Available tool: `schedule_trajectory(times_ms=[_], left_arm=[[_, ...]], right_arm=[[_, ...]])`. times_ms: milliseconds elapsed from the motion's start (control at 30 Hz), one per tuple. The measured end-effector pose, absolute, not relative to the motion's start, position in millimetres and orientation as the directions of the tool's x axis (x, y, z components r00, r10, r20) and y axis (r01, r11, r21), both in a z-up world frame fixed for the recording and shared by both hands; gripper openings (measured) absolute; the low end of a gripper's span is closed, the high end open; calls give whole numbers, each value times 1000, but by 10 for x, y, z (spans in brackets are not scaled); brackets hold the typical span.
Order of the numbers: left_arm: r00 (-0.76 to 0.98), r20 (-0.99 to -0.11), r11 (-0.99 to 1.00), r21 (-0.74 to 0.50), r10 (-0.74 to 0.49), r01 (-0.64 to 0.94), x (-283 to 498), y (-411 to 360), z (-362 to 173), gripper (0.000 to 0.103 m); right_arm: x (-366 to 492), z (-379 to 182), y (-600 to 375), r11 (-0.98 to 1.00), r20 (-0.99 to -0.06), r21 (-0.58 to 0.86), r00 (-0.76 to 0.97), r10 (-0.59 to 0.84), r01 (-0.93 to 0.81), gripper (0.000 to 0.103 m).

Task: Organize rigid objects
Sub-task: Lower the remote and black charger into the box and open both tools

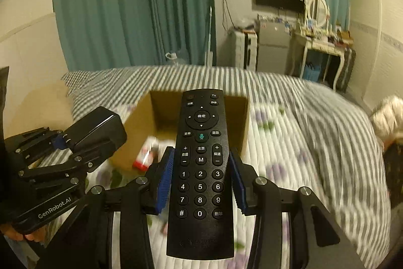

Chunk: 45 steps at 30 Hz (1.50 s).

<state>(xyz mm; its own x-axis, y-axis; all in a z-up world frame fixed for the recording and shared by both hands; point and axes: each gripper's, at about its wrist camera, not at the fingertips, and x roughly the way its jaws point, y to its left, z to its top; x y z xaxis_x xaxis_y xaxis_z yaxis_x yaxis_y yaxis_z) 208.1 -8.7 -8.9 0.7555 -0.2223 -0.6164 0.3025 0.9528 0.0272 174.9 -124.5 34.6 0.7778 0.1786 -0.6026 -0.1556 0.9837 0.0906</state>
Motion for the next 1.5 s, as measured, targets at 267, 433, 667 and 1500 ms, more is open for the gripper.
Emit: schedule_trajectory(times_ms=[267,433,667,1500], left_arm=[[758,-618,958,27,-208,285,2701,-190,-158,39],[749,-633,965,8,-198,262,2999,-210,-373,39],[709,-682,959,40,-179,281,3190,-314,-715,39],[737,-646,958,31,-198,285,2569,-90,-82,61]], right_arm=[[2436,448,-1223,984,-587,95,790,176,-148,41],[2766,174,-1210,988,-619,88,770,156,-129,41],[2968,-226,-1323,987,-666,112,728,160,-114,41],[2354,661,-1366,989,-555,111,819,142,-96,61]])
